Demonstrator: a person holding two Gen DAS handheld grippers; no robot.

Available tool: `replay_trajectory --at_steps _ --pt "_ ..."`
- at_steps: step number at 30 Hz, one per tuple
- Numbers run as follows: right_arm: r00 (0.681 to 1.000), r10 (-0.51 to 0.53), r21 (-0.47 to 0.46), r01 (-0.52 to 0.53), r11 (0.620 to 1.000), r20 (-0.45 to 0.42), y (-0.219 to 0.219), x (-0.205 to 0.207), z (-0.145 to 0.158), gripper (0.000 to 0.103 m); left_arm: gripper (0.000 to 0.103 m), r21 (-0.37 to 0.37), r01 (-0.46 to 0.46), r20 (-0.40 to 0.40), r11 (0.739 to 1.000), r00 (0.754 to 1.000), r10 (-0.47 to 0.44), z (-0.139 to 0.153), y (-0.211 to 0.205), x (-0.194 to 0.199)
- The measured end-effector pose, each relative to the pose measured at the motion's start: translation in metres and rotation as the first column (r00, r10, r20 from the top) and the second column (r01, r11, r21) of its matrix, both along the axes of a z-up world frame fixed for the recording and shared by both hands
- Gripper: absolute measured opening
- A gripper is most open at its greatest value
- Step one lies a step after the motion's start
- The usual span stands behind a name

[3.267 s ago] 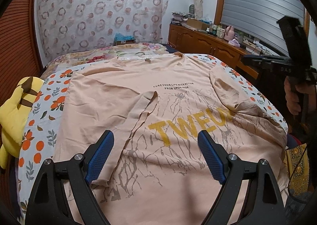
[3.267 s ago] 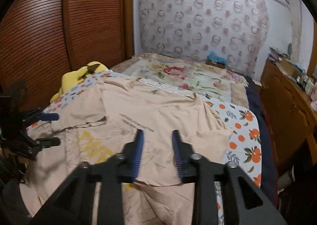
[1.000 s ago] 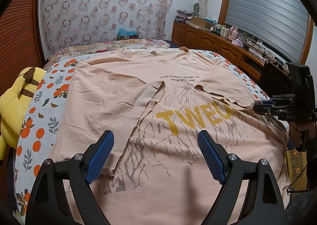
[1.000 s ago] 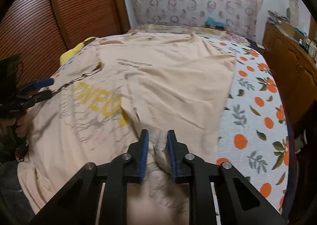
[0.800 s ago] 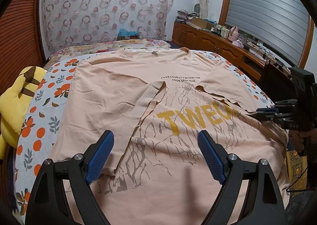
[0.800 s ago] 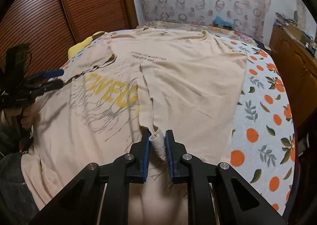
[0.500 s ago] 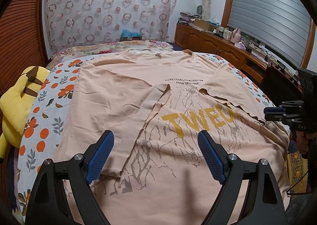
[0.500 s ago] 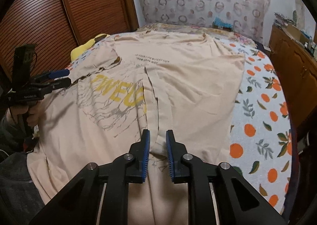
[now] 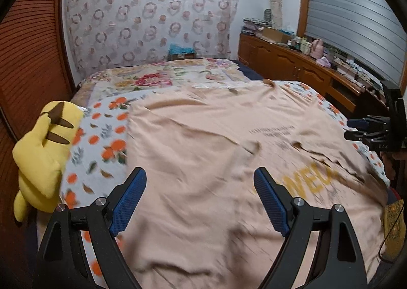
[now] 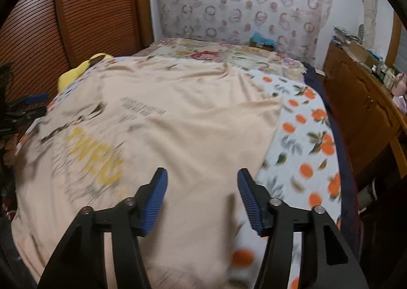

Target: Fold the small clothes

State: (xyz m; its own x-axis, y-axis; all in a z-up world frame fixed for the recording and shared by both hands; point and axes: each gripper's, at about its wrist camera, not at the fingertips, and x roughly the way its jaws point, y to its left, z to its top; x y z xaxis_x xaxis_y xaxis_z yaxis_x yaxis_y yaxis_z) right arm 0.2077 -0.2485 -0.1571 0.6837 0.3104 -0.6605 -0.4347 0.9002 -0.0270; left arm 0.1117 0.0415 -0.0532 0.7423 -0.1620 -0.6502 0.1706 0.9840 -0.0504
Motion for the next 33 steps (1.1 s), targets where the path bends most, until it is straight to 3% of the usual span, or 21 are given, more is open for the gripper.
replay_trajectory --at_steps 10,13,24,30,33 --pt "0.998 -0.055 -0.058 0.053 0.997 -0.036 0.017 0.086 -0.01 0.065 0.087 0.037 -0.064 -0.057 0.997 0.996 0.066 -0.008 0.034 0.071" --pt "0.997 -0.053 -0.084 0.049 0.995 -0.051 0.025 0.096 -0.015 0.065 0.087 0.028 -0.074 -0.082 0.997 0.994 0.076 -0.012 0.044 0.089" --pt "0.995 -0.094 -0.035 0.093 0.995 -0.043 0.019 0.103 -0.023 0.085 0.087 0.037 -0.09 -0.166 0.995 0.982 0.095 -0.034 0.068 0.149" --pt "0.993 -0.096 -0.024 0.095 0.995 -0.061 0.013 0.104 -0.022 0.09 0.057 -0.001 -0.076 -0.214 0.997 0.974 0.074 -0.043 0.074 0.17" --pt "0.991 -0.112 -0.021 0.111 0.994 -0.068 0.011 0.105 -0.022 0.092 0.047 -0.004 -0.077 -0.205 0.997 0.976 0.075 -0.043 0.076 0.175"
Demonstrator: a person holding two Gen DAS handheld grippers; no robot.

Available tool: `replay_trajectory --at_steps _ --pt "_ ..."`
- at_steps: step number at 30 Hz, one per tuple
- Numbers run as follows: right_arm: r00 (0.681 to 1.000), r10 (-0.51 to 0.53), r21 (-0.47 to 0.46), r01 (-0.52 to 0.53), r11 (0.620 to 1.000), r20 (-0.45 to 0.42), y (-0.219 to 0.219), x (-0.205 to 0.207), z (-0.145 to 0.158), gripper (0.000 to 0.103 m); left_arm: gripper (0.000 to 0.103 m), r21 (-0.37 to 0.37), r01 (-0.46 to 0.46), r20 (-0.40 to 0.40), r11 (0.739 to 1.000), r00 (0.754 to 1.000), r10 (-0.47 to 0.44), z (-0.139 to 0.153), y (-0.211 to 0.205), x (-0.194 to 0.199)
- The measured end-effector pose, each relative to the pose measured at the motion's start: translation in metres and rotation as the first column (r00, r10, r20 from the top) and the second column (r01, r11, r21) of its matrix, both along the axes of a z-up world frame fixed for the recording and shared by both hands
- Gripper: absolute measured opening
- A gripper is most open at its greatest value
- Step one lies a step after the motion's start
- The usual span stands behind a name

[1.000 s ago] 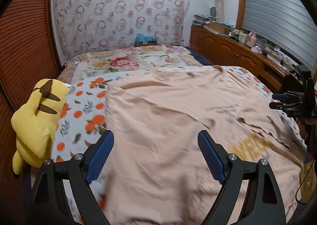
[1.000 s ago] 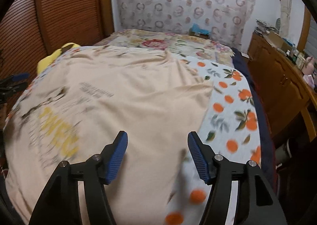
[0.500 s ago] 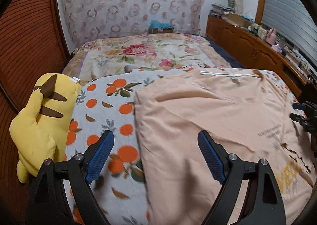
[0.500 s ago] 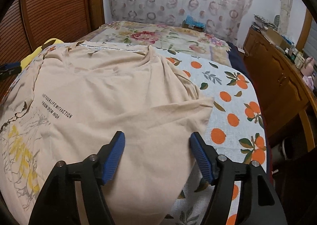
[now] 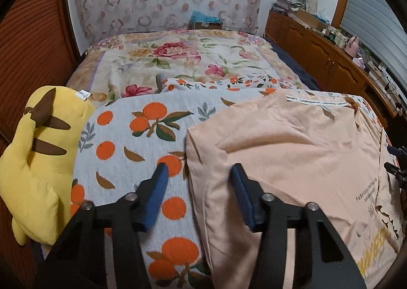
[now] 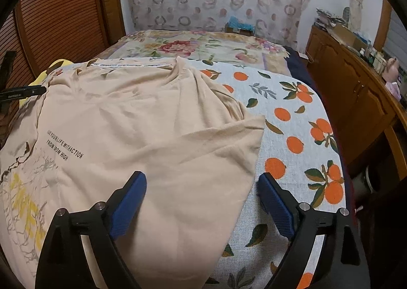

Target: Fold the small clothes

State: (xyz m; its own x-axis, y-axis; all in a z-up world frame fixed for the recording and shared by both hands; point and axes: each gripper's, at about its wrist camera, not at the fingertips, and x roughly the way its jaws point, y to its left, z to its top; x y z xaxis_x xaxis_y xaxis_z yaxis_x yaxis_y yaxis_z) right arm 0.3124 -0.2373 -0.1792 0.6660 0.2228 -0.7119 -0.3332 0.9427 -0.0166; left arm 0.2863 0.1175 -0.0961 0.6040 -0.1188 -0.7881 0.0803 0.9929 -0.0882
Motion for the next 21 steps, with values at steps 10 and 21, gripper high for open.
replay_trajectory --at_steps 10,21 --pt "1.0 -0.002 -0.015 0.002 1.0 -0.021 -0.002 0.006 0.004 0.099 0.006 -0.057 0.06 0.026 0.997 0.998 -0.059 0.01 -0.01 -0.006" --pt "1.0 0.003 -0.057 -0.002 0.998 0.025 -0.025 0.032 0.015 0.09 0.006 -0.057 0.112 0.091 0.992 0.99 -0.107 0.034 -0.028 -0.023"
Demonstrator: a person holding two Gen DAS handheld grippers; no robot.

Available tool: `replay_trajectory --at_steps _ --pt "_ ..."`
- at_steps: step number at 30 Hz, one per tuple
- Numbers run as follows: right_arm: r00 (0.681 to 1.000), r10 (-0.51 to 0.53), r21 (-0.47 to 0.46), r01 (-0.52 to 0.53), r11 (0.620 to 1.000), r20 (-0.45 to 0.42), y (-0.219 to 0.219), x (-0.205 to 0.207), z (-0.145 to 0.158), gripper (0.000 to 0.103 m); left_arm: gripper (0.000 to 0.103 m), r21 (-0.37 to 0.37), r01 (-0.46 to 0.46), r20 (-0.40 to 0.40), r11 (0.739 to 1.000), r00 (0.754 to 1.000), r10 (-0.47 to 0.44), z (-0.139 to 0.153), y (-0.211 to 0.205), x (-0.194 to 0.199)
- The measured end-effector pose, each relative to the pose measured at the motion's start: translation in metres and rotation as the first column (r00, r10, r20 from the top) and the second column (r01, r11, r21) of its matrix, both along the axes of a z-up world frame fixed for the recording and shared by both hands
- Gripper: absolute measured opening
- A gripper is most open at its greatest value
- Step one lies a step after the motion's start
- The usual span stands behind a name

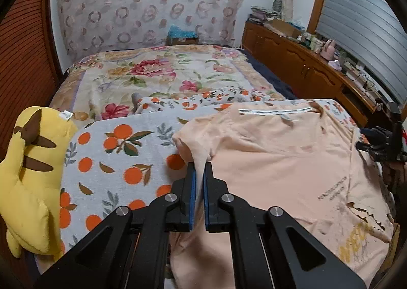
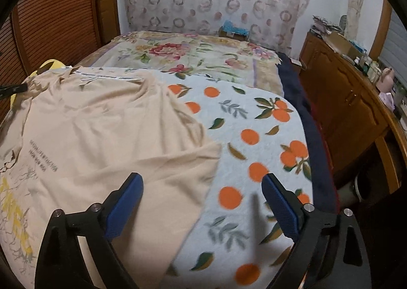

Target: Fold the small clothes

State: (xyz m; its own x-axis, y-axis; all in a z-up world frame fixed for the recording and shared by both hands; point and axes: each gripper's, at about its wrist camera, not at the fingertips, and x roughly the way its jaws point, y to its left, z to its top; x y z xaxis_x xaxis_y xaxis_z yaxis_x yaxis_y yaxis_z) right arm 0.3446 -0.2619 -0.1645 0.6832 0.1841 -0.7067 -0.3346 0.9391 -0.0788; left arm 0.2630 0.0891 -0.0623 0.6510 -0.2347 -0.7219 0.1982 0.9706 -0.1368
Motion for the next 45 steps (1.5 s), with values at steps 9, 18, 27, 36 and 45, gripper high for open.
replay_trajectory --at_steps 9,18,27,36,45 --pt "0.995 0.096 0.074 -0.095 0.993 -0.011 0.01 0.018 -0.004 0.028 0.005 -0.033 0.018 0.028 0.999 0.999 -0.017 0.009 -0.013 -0.024" --pt "0.984 0.098 0.108 -0.114 0.988 0.149 0.01 -0.026 0.029 0.005 0.005 -0.071 0.011 0.153 0.997 0.988 0.0 0.043 -0.008 -0.096" --pt "0.963 0.081 0.161 -0.125 0.979 0.259 -0.031 -0.149 0.049 0.005 0.005 -0.117 -0.035 0.246 0.992 0.967 0.064 0.063 0.025 -0.201" --pt "0.974 0.13 0.138 -0.157 0.978 0.186 -0.055 -0.257 0.035 0.005 0.005 -0.099 -0.079 0.224 0.992 0.97 0.099 0.057 0.041 -0.292" --pt "0.987 0.153 0.117 -0.158 0.981 0.05 -0.049 -0.253 0.012 0.005 0.021 -0.042 -0.149 0.139 0.988 0.978 0.153 0.019 0.049 -0.296"
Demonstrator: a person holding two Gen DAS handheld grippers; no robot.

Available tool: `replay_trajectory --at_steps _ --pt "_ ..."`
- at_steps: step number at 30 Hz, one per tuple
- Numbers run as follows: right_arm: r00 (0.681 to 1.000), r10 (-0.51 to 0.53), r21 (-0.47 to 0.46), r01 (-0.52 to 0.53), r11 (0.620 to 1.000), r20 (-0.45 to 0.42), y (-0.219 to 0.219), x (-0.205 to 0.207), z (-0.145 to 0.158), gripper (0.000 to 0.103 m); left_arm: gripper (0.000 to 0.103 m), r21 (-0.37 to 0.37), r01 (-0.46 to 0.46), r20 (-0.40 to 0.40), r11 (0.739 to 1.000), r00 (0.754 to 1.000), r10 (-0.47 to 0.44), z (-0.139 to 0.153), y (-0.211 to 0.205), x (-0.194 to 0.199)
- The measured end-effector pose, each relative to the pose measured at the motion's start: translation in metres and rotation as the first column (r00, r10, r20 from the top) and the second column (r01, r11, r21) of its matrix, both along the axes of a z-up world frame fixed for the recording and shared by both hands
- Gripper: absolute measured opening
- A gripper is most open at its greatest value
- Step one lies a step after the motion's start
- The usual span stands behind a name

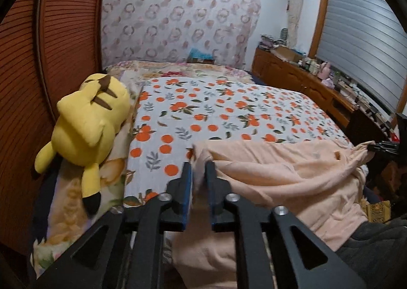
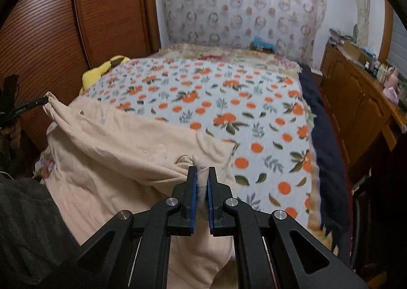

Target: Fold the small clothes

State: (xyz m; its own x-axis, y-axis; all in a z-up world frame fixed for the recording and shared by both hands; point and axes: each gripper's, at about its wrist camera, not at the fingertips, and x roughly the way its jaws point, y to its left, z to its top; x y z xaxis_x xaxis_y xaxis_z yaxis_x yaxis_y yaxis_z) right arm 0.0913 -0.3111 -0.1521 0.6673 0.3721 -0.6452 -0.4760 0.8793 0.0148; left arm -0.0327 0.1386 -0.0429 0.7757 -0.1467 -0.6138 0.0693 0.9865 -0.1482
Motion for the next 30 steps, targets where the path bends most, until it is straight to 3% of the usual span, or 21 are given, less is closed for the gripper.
replay_trajectory --at_steps 3,6,7,10,14,17,24,30 --pt "1.0 0.024 -0.003 -0.024 1.0 0.021 0.007 0.002 0.01 0.006 0.047 0.007 0.002 0.018 1.0 1.0 -0.002 0.001 0.0 0.001" --pt "0.997 0.032 -0.004 -0.032 0.999 0.064 0.01 -0.01 0.016 0.016 0.076 0.024 -0.012 0.019 1.0 1.0 0.012 0.004 0.0 0.005" --pt "0.996 0.044 0.005 -0.044 0.999 0.075 0.009 -0.011 0.015 0.017 0.078 0.029 -0.022 0.029 0.999 0.999 0.021 0.005 0.0 0.008" --pt "0.996 0.032 -0.003 -0.032 0.999 0.086 0.005 -0.004 0.011 0.018 0.078 0.038 -0.017 0.028 0.999 0.999 0.015 0.005 -0.001 0.017" --pt "0.996 0.007 -0.02 -0.005 1.0 0.09 0.008 0.011 0.003 0.04 0.078 0.052 -0.007 0.014 0.999 1.0 0.006 0.002 -0.004 0.034" --pt "0.997 -0.003 -0.033 0.005 0.999 0.074 0.013 0.025 -0.007 0.046 0.078 0.063 0.007 0.001 0.998 1.0 -0.007 -0.001 -0.007 0.047" --pt "1.0 -0.001 -0.043 0.001 0.999 0.01 0.028 0.059 -0.034 0.056 0.078 0.038 0.042 -0.066 0.998 0.997 -0.04 -0.015 -0.004 0.079" --pt "0.998 -0.058 -0.038 0.057 0.998 -0.026 0.027 0.086 -0.051 0.057 0.078 0.01 0.026 -0.111 1.0 0.994 -0.024 -0.024 0.006 0.1"
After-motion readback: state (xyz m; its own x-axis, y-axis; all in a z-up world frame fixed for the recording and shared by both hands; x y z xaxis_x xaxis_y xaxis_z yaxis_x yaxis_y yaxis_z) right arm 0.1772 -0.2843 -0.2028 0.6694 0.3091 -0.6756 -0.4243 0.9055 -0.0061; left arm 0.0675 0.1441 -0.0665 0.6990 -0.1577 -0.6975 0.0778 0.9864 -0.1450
